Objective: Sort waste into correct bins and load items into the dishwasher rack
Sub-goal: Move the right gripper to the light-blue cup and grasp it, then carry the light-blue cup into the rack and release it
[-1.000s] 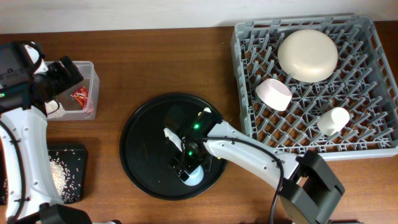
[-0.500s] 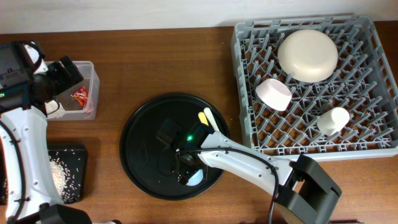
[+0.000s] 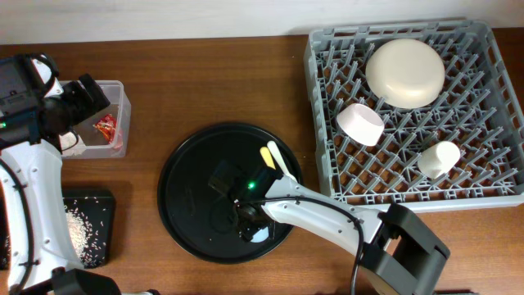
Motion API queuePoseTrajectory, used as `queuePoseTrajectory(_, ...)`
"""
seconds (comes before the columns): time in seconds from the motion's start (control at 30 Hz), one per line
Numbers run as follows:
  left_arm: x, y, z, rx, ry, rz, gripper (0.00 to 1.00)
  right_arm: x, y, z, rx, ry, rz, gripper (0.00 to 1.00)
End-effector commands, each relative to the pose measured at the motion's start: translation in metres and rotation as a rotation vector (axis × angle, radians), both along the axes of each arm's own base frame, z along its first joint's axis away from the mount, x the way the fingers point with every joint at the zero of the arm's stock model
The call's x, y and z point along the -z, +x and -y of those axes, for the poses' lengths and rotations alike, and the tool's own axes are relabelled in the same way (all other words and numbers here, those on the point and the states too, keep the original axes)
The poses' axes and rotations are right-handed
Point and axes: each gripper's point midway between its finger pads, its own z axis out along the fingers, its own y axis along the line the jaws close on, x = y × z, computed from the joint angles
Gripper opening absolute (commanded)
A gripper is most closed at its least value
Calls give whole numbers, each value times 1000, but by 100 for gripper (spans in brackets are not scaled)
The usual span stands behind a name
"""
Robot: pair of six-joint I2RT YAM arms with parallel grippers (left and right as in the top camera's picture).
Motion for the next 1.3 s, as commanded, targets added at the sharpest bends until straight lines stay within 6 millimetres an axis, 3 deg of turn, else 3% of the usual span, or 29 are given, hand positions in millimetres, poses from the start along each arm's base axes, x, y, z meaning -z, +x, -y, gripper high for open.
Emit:
queuePoseTrajectory(0.0,-1,1,-1,-1,-5,5,99,0,-2,1,6,-7,7,48)
queuePoseTrajectory(0.23,-1,1,-1,-1,-5,5,99,-10,4,-7,6,21,27,44)
queuePoseTrajectory(0.4,-1,1,-1,-1,-5,5,99,-60,18,-27,7,123,91,43)
queuePoseTrajectory(0.5,-1,1,-1,-1,-5,5,99,-91,28,-16,42,140,117,43)
queuePoseTrajectory(0.63,-1,1,-1,-1,-5,5,100,-133,63,45,210,126,174,43)
queuePoseTrajectory(0.77,-1,1,-1,-1,-5,5,100,-167,98,145,476,125,228,42)
queuePoseTrajectory(0.83,-1,1,-1,-1,-5,5,99,-182,110,213,650,106,272,41)
queuePoseTrajectory(0.87,-1,1,-1,-1,-5,5,99,-183,112,227,688,101,278,39)
queuePoseTrajectory(0.9,-1,1,-1,-1,-5,5,99,-185,116,262,792,87,287,38)
queuePoseTrajectory(0.97,-1,1,-1,-1,-5,5,99,-183,119,311,928,61,297,38)
queuePoseTrajectory(1.1,-1,1,-1,-1,-5,5,99,-180,122,349,1018,41,309,38)
queuePoseTrajectory(1.2,-1,1,-1,-1,-5,5,99,-168,122,352,1027,24,268,38)
queuePoseTrajectory(1.27,-1,1,-1,-1,-5,5,99,-149,124,353,1028,10,229,38)
